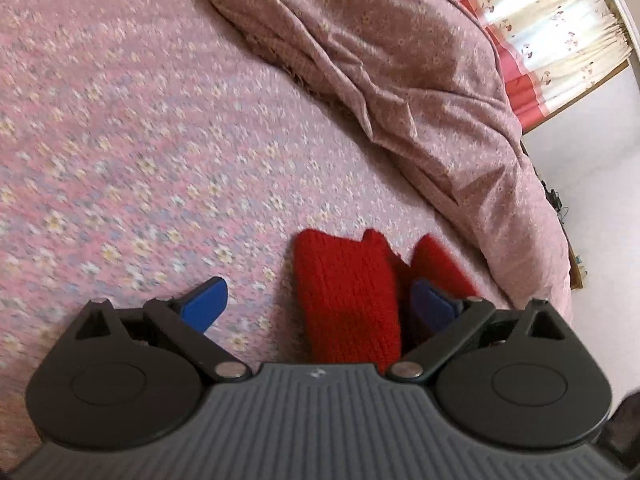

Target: Fold small clothes

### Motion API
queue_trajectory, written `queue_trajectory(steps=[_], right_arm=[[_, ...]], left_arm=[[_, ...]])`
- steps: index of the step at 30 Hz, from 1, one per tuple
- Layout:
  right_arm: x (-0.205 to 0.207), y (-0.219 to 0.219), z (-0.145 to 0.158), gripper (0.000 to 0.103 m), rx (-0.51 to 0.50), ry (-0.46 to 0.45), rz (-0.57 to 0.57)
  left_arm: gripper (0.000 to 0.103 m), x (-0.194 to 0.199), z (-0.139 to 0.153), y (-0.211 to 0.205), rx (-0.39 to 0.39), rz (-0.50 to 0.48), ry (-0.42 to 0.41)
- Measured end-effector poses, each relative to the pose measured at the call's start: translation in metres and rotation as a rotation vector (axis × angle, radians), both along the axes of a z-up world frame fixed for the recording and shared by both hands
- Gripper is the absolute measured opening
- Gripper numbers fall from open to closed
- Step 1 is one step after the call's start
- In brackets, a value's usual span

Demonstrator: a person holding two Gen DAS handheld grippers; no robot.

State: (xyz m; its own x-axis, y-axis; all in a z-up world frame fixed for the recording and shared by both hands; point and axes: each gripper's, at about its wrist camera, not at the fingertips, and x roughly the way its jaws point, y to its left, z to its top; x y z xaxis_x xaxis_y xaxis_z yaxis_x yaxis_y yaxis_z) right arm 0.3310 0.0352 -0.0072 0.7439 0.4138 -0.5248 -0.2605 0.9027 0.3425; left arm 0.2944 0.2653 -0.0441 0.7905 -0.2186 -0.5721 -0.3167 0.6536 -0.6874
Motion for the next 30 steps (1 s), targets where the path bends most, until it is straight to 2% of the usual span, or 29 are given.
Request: queue_trajectory(steps=[3, 5, 6, 7, 8, 9, 10, 13, 17, 20, 23, 26, 28, 30], right_arm=[[-0.010, -0.033, -0.004, 0.023, 0.250, -0.043, -0.036], [-0.015, -0.049, -0.007, 0.023, 0.357, -0.061, -0.037], [-0.018, -0.054, -0.007, 0.023, 0.391, -0.071, -0.036], [-0.019, -0.057, -0.006, 0.023, 0.408, -0.079, -0.037], [-0.019, -0.059, -0.005, 0.023, 0.424, -0.086, -0.038], [-0.021, -0.063, -0.003, 0.023, 0.445, -0.095, -0.040], [-0.023, -0.065, -0.002, 0.023, 0.464, -0.107, -0.041], [-0.034, -0.072, 0.009, 0.023, 0.491, -0.181, -0.045], [-0.043, -0.080, 0.024, 0.023, 0.519, -0.276, -0.072], [-0.043, -0.081, 0.027, 0.023, 0.527, -0.305, -0.085], [-0.036, -0.072, 0.022, 0.023, 0.522, -0.284, -0.074], [-0.028, -0.053, 0.010, 0.023, 0.496, -0.232, -0.048], [-0.024, -0.035, 0.000, 0.023, 0.444, -0.195, -0.014], [-0.022, -0.013, -0.013, 0.023, 0.343, -0.174, 0.035]], left_arm=[[0.100, 0.011, -0.006, -0.005, -0.041, -0.015, -0.014], [0.100, 0.017, -0.009, -0.007, -0.063, -0.022, -0.021], [0.094, 0.020, -0.009, -0.008, -0.076, -0.036, -0.029], [0.079, 0.022, -0.008, -0.009, -0.088, -0.048, -0.037], [0.071, 0.025, -0.007, -0.011, -0.096, -0.059, -0.039], [0.051, 0.029, -0.005, -0.013, -0.098, -0.075, -0.037], [0.039, 0.033, -0.003, -0.015, -0.097, -0.093, -0.039], [0.029, 0.045, 0.017, -0.026, -0.076, -0.147, -0.082], [0.024, 0.071, 0.059, -0.045, -0.016, -0.244, -0.202], [0.024, 0.098, 0.080, -0.054, 0.077, -0.273, -0.183], [0.024, 0.119, 0.073, -0.056, 0.099, -0.309, -0.118], [0.024, 0.120, 0.052, -0.047, 0.138, -0.283, -0.054], [0.024, 0.114, 0.042, -0.031, 0.156, -0.243, -0.038], [0.024, 0.104, 0.032, -0.010, 0.156, -0.191, -0.013]])
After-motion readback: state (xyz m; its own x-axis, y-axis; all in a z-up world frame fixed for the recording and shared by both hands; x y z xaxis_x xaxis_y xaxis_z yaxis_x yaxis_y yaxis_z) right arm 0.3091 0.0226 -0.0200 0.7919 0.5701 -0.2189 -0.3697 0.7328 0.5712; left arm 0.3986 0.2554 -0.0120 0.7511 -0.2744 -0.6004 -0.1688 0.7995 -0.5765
